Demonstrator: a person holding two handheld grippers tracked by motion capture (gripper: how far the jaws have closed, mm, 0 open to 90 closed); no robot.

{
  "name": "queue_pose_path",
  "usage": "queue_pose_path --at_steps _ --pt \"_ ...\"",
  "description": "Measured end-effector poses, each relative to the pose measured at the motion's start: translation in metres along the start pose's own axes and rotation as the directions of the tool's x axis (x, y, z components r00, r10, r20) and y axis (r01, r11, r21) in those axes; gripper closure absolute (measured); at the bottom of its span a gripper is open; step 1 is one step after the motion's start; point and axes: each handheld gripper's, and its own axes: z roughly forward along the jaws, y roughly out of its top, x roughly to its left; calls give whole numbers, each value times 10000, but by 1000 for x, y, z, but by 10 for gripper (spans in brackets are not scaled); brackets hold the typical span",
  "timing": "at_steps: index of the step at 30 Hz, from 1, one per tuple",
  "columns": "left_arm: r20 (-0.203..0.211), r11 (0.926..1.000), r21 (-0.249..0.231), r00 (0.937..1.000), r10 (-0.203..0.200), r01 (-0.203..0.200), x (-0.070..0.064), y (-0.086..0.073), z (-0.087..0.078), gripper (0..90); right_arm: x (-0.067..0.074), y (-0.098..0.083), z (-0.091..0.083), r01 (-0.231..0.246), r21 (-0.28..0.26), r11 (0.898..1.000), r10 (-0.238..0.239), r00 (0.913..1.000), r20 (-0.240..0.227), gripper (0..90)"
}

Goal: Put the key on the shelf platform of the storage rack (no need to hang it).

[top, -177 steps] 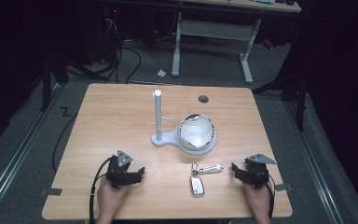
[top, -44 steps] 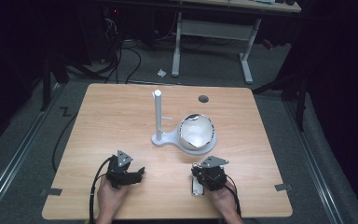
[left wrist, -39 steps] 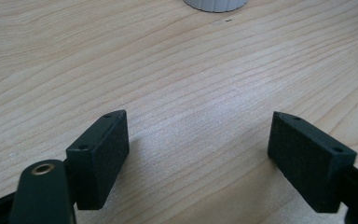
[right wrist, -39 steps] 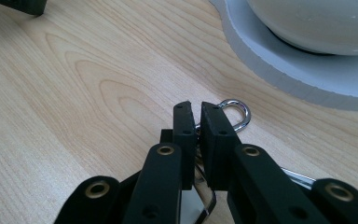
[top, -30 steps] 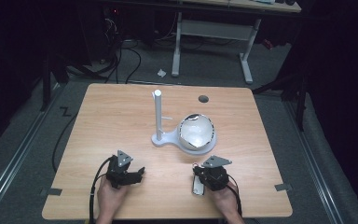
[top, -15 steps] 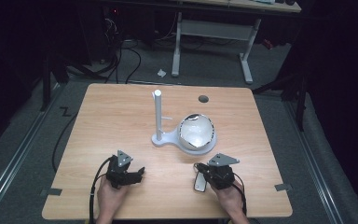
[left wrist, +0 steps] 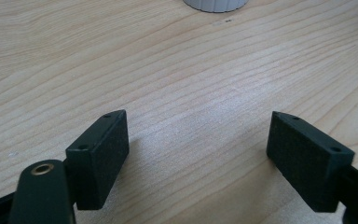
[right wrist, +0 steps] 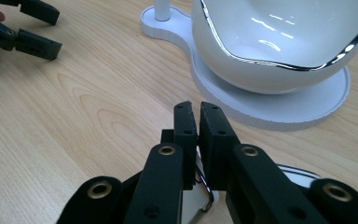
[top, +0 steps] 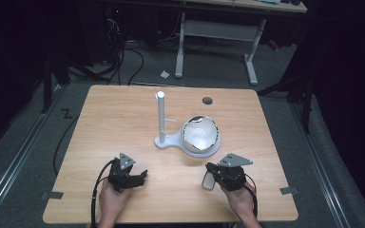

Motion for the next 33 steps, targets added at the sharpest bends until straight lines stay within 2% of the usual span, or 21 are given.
queue_pose_path --at_steps 19,33 --pt "1 10000 -4 10000 -3 3 0 0 0 213 -18 15 -29 -25 -646 9979 45 9995 317 863" --pt "-2 10000 2 10000 12 -12 0 0 0 211 -34 31 -47 -16 -881 9961 57 9989 469 863"
